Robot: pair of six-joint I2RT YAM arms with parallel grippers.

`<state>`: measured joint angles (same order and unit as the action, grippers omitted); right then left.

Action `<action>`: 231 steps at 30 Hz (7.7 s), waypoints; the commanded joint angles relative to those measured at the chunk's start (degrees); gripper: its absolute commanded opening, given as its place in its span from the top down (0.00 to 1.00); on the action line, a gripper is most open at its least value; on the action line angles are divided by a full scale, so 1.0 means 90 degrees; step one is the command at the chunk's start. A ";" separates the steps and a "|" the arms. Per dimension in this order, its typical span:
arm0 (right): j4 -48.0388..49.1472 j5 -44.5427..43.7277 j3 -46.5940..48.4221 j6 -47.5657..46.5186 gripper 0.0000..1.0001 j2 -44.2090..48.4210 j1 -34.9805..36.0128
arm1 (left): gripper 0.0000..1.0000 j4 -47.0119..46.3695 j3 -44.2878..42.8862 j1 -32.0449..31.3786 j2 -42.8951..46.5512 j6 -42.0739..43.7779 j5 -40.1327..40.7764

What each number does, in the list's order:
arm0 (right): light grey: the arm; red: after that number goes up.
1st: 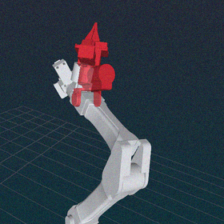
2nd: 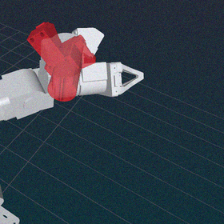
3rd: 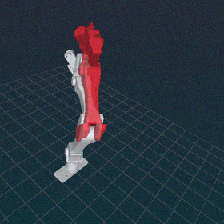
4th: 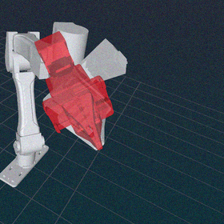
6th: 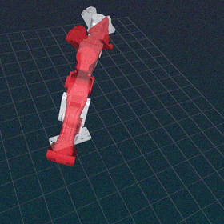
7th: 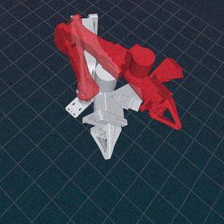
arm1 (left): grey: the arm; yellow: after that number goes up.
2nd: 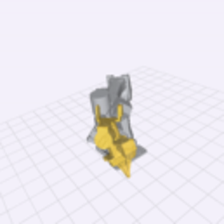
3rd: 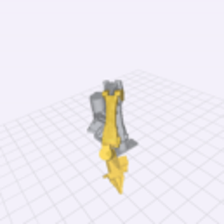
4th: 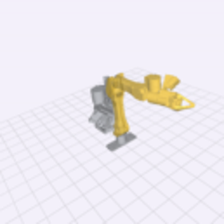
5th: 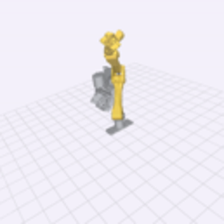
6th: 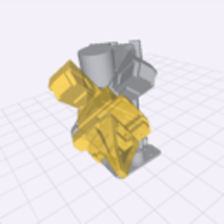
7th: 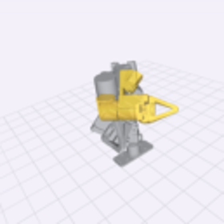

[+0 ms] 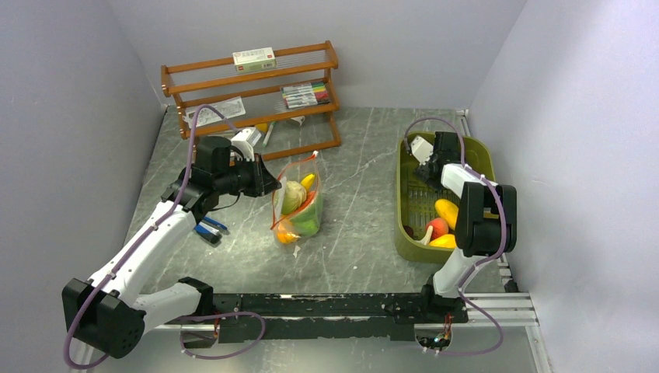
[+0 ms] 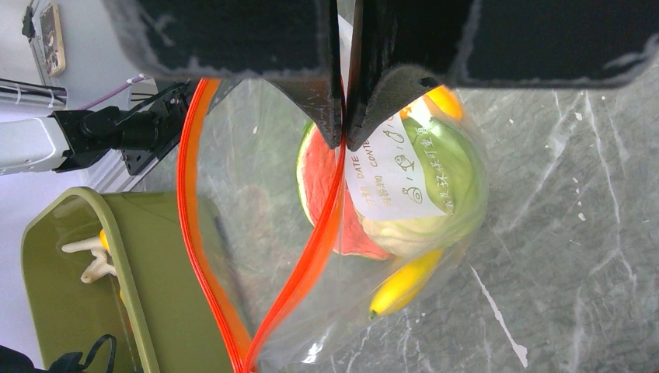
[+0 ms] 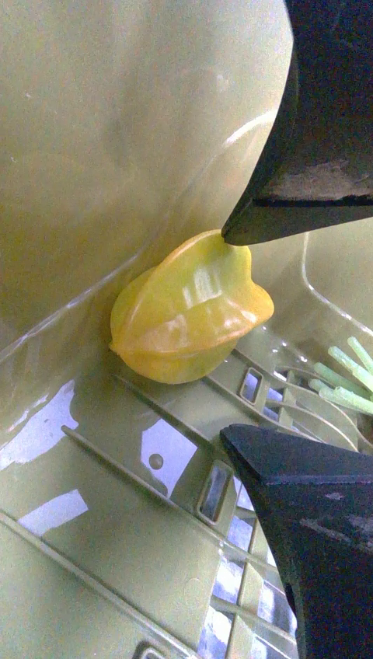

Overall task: Place the food in the zip-top bag and seal the zipper
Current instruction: Pick up the fake fruit from the bin, then place the fake fruit in the zipper food storage bag, then zip the zipper food storage bag at the center of the board.

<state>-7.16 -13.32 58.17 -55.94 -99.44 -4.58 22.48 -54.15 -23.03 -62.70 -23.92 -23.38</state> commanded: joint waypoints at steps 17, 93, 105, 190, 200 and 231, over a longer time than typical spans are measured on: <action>0.0573 0.0125 0.0224 -0.0407 0.08 -0.0404 -0.0180 | 0.93 -0.0092 -0.0092 0.0010 0.0076 0.0105 0.0127; -0.1753 0.3370 0.1805 0.4344 0.56 0.4057 0.3111 | 0.93 -0.0068 -0.0311 0.0011 0.0068 -0.0275 -0.0036; -0.0864 0.4147 0.1328 0.4489 0.54 0.3671 0.4599 | 0.93 -0.0022 -0.0347 0.0007 -0.0080 -0.0397 -0.0038; -0.1341 0.0409 0.1688 1.1508 0.47 0.2167 0.5528 | 0.93 -0.0495 -0.0175 0.0008 -0.0016 -0.0595 -0.0705; -0.1679 -0.0104 0.1985 1.1566 0.52 0.1967 0.5519 | 0.93 -0.0486 -0.0074 0.0007 0.0023 -0.0578 -0.0678; -0.1302 0.8303 0.2124 0.2961 0.41 0.0999 0.2502 | 0.93 -0.0488 -0.0150 0.0010 -0.0142 -0.0210 -0.0932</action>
<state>-19.18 48.34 74.72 -19.05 -86.24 19.29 19.86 -54.78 -23.03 -63.81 -27.14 -29.61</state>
